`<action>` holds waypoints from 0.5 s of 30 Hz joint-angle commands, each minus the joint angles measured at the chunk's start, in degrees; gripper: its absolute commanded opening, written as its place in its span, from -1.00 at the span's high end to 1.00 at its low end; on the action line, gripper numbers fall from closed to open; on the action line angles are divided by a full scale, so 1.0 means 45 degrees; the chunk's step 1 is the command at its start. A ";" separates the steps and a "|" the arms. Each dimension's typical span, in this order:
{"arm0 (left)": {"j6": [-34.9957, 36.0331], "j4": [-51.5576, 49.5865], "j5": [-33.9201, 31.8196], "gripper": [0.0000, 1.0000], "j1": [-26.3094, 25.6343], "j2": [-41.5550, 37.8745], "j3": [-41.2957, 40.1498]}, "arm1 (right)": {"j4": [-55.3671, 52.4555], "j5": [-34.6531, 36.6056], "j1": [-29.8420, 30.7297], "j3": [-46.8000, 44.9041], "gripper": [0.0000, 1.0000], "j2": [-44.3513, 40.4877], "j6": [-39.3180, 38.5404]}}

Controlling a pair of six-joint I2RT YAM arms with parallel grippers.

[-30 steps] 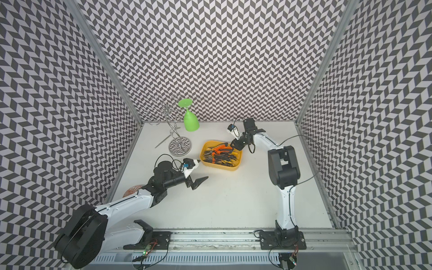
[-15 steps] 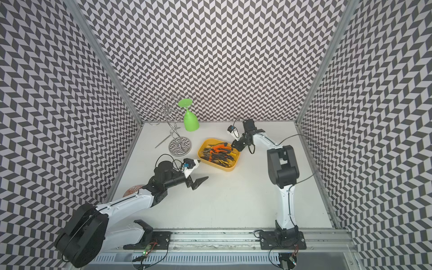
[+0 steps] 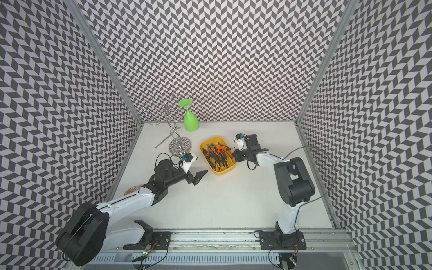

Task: Take the pliers out of the storage box
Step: Adjust the storage box at the center of the board.

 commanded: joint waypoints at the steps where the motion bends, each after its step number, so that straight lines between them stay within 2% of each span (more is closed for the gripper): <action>1: -0.1473 -0.0463 -0.1412 -0.96 -0.0051 -0.0074 0.0491 | 0.2576 0.1286 0.1055 -0.1080 1.00 -0.1350 0.3369; 4: -0.3213 -0.1754 -0.3200 -0.96 -0.0024 0.0086 0.1333 | 0.3509 0.1856 0.1676 -0.2045 1.00 -0.1991 0.5486; 6: -0.4173 -0.2775 -0.4045 -0.96 -0.0012 0.0380 0.2027 | 0.3779 0.2241 0.2265 -0.2242 1.00 -0.2178 0.6091; 7: -0.4693 -0.3319 -0.4449 -0.96 -0.0012 0.0617 0.2391 | 0.3738 0.2553 0.2558 -0.2235 0.91 -0.2266 0.6176; 9: -0.5737 -0.4705 -0.5122 -0.96 -0.0012 0.1199 0.3211 | 0.3807 0.2754 0.2853 -0.2261 0.63 -0.2480 0.6049; 11: -0.6284 -0.5950 -0.5306 -0.96 -0.0012 0.1908 0.4020 | 0.3851 0.2819 0.2862 -0.2356 0.14 -0.2824 0.5749; 15: -0.7106 -0.7272 -0.5283 -0.96 -0.0094 0.2945 0.5108 | 0.3571 0.3872 0.2862 -0.2731 -0.47 -0.3861 0.4500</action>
